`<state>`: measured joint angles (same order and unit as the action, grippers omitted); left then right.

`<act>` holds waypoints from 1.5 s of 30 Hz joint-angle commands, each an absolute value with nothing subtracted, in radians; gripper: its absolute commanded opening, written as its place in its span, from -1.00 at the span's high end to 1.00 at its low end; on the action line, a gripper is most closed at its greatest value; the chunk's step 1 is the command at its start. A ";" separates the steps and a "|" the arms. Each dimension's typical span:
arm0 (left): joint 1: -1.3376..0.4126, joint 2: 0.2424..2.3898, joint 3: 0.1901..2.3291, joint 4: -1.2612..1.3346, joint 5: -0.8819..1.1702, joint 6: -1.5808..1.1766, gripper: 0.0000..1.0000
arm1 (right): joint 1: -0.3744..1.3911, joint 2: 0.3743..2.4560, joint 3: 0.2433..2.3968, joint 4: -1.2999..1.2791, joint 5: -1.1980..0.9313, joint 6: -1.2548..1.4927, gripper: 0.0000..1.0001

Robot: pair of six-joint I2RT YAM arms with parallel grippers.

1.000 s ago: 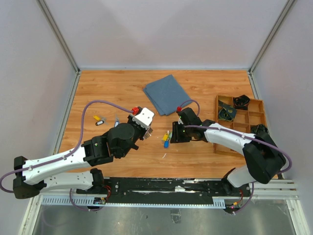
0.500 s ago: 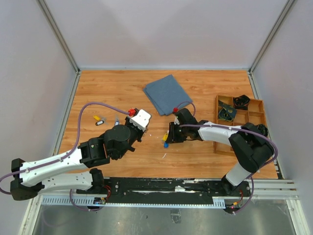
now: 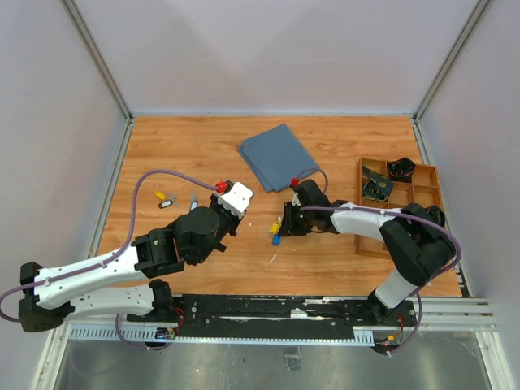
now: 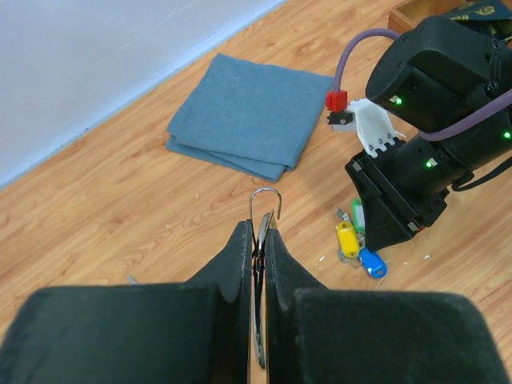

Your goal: Put the keys on the keyring

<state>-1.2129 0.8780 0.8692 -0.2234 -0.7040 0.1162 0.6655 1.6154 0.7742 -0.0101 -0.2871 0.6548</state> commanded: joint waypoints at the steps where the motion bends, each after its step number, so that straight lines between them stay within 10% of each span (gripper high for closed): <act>1: -1.207 0.883 0.884 -0.195 -0.702 0.115 0.99 | 0.643 1.617 0.751 0.015 -0.269 0.654 0.51; 25: -1.208 0.882 0.893 -0.213 -0.697 0.104 0.99 | 0.637 1.607 0.727 0.095 -0.326 0.657 0.92; 45: -1.207 0.864 0.916 -0.166 -0.683 0.085 0.99 | 0.638 1.106 0.736 -0.157 -0.305 0.113 0.99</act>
